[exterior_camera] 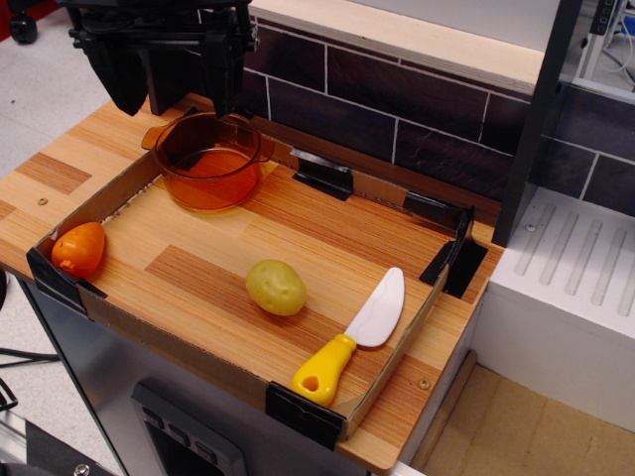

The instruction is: Put knife in pot

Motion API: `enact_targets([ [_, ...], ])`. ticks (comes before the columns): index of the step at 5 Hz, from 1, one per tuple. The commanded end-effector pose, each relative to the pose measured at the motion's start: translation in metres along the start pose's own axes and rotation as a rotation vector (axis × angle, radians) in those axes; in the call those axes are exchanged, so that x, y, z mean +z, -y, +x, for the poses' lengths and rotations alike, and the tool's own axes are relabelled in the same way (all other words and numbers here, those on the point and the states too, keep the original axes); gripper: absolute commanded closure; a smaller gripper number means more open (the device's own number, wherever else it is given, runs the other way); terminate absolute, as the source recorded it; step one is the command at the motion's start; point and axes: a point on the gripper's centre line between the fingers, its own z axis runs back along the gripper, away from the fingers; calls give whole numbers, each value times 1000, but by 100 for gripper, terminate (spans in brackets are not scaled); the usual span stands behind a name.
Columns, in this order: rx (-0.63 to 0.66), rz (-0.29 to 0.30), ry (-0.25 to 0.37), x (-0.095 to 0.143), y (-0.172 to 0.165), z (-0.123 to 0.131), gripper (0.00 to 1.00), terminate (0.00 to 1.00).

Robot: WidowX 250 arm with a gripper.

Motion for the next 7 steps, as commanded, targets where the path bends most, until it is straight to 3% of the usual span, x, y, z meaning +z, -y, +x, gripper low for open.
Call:
enact_targets([
  [1,0,0,0,0,0,0,0,0],
  [2,-20,-35,-39,-13,22,-11,0,0],
  [3,-78,-22,-34,-19,44,-24,0,0],
  [4,-123,-45,-32,-40,66,-39,0,0],
  [6,-134,-34,-6,-81,83,-63,0,0],
  [7,-147,-2,-58,-102,85,-73,0,0],
])
